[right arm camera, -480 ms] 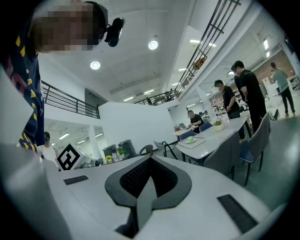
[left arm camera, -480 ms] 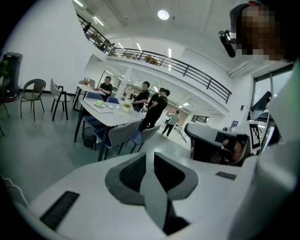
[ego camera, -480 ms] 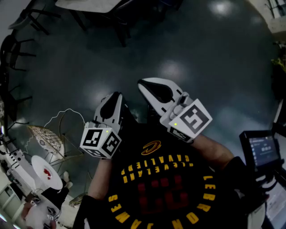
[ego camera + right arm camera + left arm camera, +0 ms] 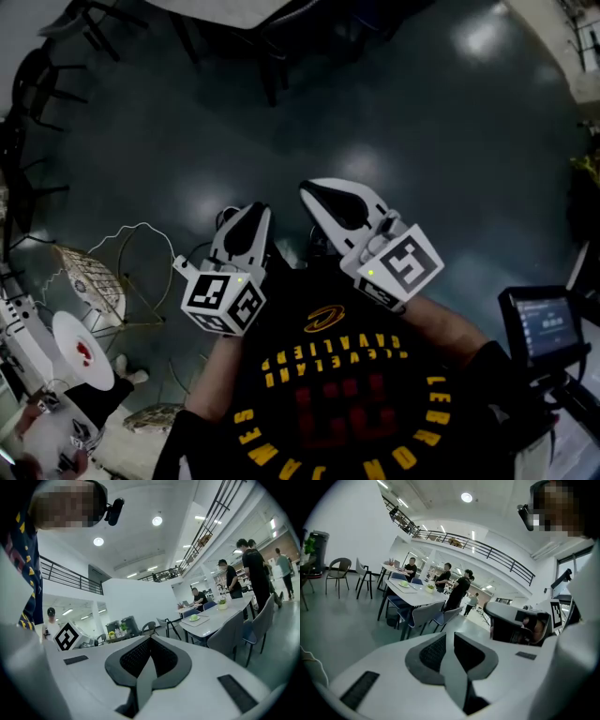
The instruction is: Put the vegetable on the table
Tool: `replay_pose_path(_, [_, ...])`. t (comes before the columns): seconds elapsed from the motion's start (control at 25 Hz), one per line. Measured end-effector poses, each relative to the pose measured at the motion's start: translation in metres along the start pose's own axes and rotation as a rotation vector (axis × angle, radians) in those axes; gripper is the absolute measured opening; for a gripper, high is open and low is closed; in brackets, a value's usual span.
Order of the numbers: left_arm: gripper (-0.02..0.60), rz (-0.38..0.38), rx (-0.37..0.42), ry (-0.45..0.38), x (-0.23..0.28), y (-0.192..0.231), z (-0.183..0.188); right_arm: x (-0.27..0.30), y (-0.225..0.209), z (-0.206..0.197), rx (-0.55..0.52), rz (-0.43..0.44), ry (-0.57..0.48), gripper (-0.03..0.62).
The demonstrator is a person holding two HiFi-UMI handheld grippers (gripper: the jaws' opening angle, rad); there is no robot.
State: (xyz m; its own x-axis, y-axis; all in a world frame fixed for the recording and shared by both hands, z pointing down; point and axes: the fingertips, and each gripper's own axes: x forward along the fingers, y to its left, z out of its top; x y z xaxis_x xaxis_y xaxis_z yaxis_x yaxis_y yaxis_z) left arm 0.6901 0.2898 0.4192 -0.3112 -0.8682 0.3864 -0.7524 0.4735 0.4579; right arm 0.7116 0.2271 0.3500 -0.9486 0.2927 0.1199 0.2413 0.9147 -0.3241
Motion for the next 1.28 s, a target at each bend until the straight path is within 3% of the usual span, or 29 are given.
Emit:
replay_pose_path(0.2, [0.055, 0.009, -0.003, -0.004, -0.013, 0.028, 0.029, 0.033, -0.008, -0.002, 0.087, -0.082, 0.027, 0.005])
replay_pose_path(0.44, [0.055, 0.010, 0.038, -0.114, -0.016, 0.098, 0.117, 0.134, -0.011, 0.011, 0.027, -0.084, 0.050, 0.005])
replay_pose_path(0.68, [0.055, 0.002, 0.035, -0.149, -0.040, 0.179, 0.187, 0.240, 0.016, 0.046, 0.018, -0.076, 0.040, 0.005])
replay_pose_path(0.96, [0.055, -0.014, 0.015, -0.117, -0.041, 0.261, 0.225, 0.330, 0.029, 0.067, -0.023, -0.098, 0.042, 0.005])
replay_pose_path(1.28, [0.055, -0.045, 0.012, -0.101, 0.013, 0.294, 0.260, 0.379, -0.022, 0.072, -0.001, -0.122, 0.081, 0.005])
